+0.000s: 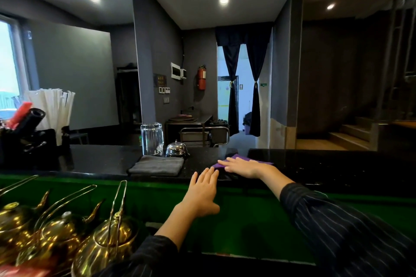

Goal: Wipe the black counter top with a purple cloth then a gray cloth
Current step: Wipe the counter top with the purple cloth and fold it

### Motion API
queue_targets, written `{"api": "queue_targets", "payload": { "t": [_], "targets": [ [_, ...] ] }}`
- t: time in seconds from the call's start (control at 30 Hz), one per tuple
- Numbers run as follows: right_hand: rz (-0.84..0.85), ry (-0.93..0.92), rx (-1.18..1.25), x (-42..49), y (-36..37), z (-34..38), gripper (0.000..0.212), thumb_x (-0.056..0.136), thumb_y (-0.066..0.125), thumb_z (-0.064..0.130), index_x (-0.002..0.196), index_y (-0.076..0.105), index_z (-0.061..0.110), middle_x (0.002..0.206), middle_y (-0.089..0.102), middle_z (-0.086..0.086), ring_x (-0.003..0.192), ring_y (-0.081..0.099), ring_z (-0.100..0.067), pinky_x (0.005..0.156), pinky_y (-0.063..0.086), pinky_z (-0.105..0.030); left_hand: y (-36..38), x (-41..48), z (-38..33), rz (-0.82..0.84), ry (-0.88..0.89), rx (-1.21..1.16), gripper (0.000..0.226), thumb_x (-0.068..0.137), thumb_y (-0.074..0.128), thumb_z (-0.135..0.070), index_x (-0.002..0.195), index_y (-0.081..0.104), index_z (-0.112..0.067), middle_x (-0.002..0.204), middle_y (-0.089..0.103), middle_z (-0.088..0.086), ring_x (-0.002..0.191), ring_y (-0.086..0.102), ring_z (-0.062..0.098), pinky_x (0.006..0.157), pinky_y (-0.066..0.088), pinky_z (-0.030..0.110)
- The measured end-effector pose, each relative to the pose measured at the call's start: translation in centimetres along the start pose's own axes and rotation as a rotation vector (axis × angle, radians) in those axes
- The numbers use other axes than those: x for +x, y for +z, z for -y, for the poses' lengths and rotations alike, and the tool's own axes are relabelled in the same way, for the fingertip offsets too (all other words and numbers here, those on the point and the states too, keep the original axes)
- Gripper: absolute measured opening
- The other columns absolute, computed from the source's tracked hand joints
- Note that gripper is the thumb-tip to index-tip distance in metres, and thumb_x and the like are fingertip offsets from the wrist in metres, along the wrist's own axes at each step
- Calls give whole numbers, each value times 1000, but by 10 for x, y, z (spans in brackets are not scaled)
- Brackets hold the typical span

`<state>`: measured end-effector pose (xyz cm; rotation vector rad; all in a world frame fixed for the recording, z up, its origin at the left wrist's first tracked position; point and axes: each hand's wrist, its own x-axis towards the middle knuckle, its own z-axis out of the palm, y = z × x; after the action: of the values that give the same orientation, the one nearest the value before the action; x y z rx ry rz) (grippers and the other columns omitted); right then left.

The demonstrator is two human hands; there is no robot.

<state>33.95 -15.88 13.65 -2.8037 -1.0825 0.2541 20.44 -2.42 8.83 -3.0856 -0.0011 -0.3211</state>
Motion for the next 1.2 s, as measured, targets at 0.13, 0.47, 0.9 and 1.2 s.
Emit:
{"api": "queue_targets", "payload": {
  "t": [0.13, 0.47, 0.9, 1.2],
  "targets": [
    [-50, 127, -20, 20, 1, 17, 54, 102, 18, 55, 153, 8, 43, 165, 0, 1, 152, -1, -28, 116, -1, -61, -3, 3, -1, 20, 4, -53, 108, 75, 61, -25, 149, -16, -12, 160, -11, 6, 147, -14, 20, 117, -10, 46],
    [4, -55, -47, -14, 11, 28, 55, 104, 17, 51, 155, 8, 35, 165, -1, 3, 152, -3, -22, 118, -3, -58, -4, -5, 1, -12, 9, -65, 108, 76, 61, -26, 148, -19, -11, 159, -19, 6, 146, -17, 20, 119, -5, 44],
    [-72, 273, 8, 41, -1, 1, 54, 101, 19, 55, 153, 10, 44, 165, 1, 0, 152, -1, -29, 117, -3, -59, 7, 2, -5, -16, -15, -13, 113, 74, 66, -39, 149, -14, -13, 159, -16, 8, 146, -16, 25, 115, -12, 47],
    [-11, 69, -16, 50, -3, 30, 56, 99, 17, 62, 153, 10, 46, 165, -1, 0, 152, -3, -28, 116, -4, -63, 5, 4, 0, -51, -2, -50, 117, 69, 60, -33, 146, -25, -13, 156, -26, 6, 144, -25, 21, 116, -14, 48]
  ]
}}
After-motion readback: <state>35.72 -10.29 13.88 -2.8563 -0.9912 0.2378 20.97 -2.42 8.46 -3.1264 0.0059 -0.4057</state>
